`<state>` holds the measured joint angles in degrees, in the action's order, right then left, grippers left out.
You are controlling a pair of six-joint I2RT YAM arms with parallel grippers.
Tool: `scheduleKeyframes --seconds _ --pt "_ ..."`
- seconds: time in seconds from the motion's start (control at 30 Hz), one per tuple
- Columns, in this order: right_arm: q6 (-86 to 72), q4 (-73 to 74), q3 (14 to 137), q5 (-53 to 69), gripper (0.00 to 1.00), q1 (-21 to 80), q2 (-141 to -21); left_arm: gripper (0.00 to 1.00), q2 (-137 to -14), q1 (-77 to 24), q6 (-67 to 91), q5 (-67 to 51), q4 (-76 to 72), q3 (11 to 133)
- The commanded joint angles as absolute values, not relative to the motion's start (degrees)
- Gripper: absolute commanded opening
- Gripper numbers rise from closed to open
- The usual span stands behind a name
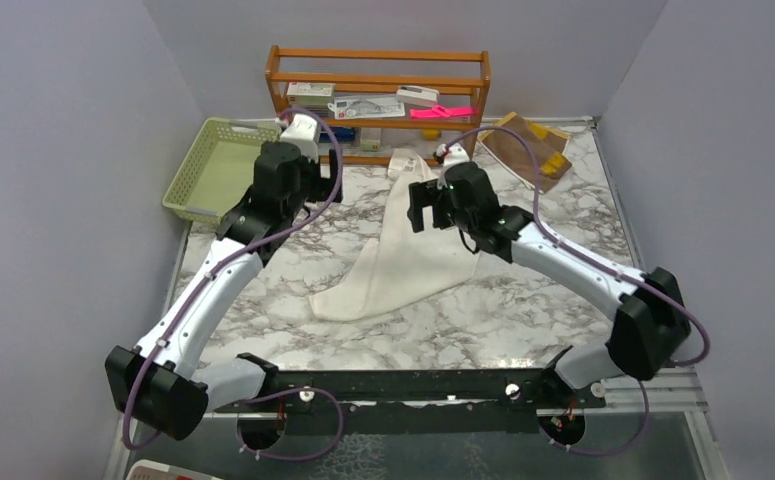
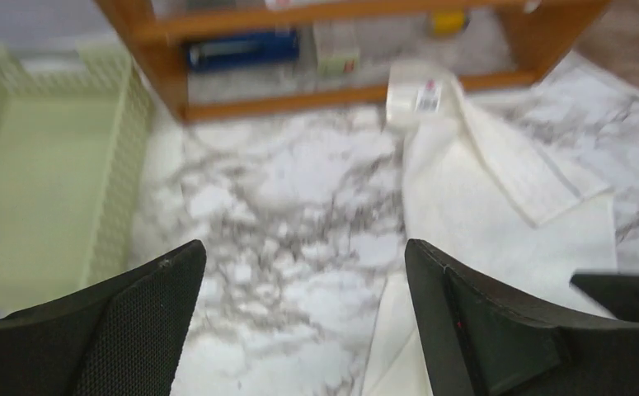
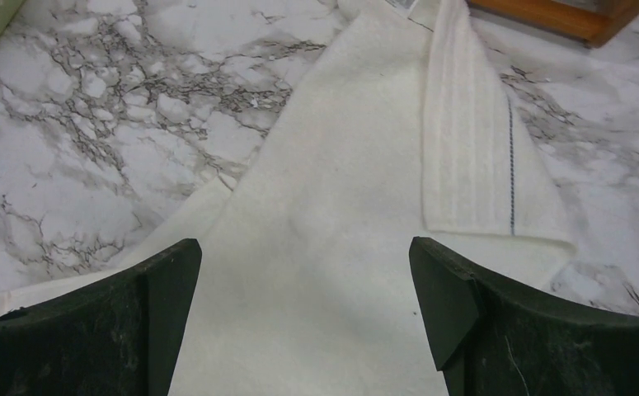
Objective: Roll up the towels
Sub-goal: Flatten out the towel at the center of the board.
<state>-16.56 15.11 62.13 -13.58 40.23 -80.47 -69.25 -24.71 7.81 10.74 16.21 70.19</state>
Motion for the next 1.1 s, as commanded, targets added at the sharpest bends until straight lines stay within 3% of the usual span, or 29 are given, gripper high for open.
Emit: scheduleKeyframes --seconds 0.0,0.23,0.43,0.67,0.9,1.0,1.07 --pt "-14.9 10.5 68.9 -1.7 0.98 37.6 -88.7 0.90 -65.1 -22.8 19.1 6.2 28.0 55.8" --pt "-13.8 12.5 73.0 1.1 0.97 36.5 -94.1 0.88 -62.1 -15.2 34.2 3.6 31.4 39.1" --pt "-14.1 12.7 70.2 1.6 0.97 36.1 -92.4 0.85 -63.6 -12.6 39.8 -2.0 28.9 36.4" --pt "-14.4 12.2 67.1 2.4 0.97 35.6 -90.9 0.66 -60.4 -12.4 46.6 -10.6 19.9 27.6" --pt "-14.1 11.6 66.8 3.6 0.97 35.2 -91.4 0.57 -56.3 -12.4 47.6 -10.3 21.9 24.8" --pt "-14.2 11.5 66.7 4.0 0.96 35.1 -91.5 0.45 -55.6 -12.5 47.8 -9.2 21.8 24.2" --pt "-14.1 11.3 66.5 3.8 0.96 35.0 -91.5 0.32 -55.7 -12.5 47.9 -8.7 21.3 24.1"
